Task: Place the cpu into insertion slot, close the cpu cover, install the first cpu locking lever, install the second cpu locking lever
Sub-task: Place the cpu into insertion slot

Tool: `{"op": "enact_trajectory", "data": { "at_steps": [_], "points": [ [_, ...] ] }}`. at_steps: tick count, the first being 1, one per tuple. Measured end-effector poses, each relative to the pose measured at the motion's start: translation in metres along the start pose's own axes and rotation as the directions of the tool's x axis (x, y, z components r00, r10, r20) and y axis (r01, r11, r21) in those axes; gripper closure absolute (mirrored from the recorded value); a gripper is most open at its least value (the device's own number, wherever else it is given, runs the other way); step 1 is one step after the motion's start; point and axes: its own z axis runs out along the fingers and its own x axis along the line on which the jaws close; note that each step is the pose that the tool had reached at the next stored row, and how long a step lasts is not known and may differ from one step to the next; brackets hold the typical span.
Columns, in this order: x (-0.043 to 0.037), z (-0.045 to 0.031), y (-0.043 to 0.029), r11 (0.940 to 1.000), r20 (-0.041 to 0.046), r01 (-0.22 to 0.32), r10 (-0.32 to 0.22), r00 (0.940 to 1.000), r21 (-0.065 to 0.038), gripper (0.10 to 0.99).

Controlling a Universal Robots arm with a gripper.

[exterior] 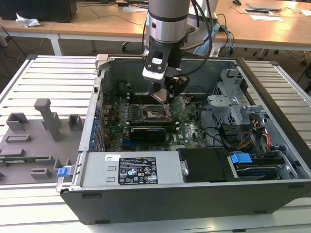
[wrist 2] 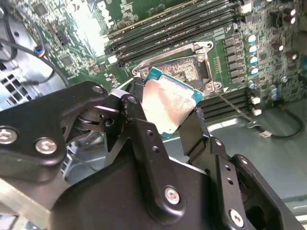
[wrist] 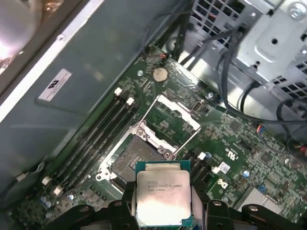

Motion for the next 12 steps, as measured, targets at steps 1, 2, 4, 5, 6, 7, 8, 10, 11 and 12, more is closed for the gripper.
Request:
{"op": "enact_trajectory", "data": {
  "at_steps": [1, 2, 4, 5, 6, 7, 8, 10, 11, 12],
  "points": [
    [0.0000, 0.0003, 0.0000, 0.9998, 0.0015, -0.017, 0.017, 0.9998, 0.000, 0.545],
    [0.0000, 0.0011, -0.0001, 0.9987, 0.0045, -0.051, 0.051, 0.9987, -0.001, 0.545],
    [0.0000, 0.0019, -0.0002, 0.9962, 0.0077, -0.087, 0.087, 0.9962, -0.002, 0.545],
    [-0.0001, 0.0028, -0.0003, 0.9925, 0.0108, -0.122, 0.122, 0.9925, -0.003, 0.545],
    [-0.0001, 0.0034, -0.0003, 0.9894, 0.0128, -0.145, 0.145, 0.9893, -0.003, 0.545],
    [-0.0001, 0.0038, -0.0003, 0.9869, 0.0142, -0.161, 0.161, 0.9868, -0.004, 0.545],
    [-0.0001, 0.0045, -0.0004, 0.9811, 0.0170, -0.193, 0.193, 0.9810, -0.005, 0.545],
    [-0.0001, 0.0054, -0.0005, 0.9739, 0.0199, -0.227, 0.227, 0.9737, -0.006, 0.545],
    [-0.0001, 0.0060, -0.0005, 0.9684, 0.0218, -0.249, 0.249, 0.9682, -0.007, 0.545],
    [-0.0001, 0.0064, -0.0006, 0.9637, 0.0233, -0.267, 0.267, 0.9634, -0.008, 0.545]
  ]
}}
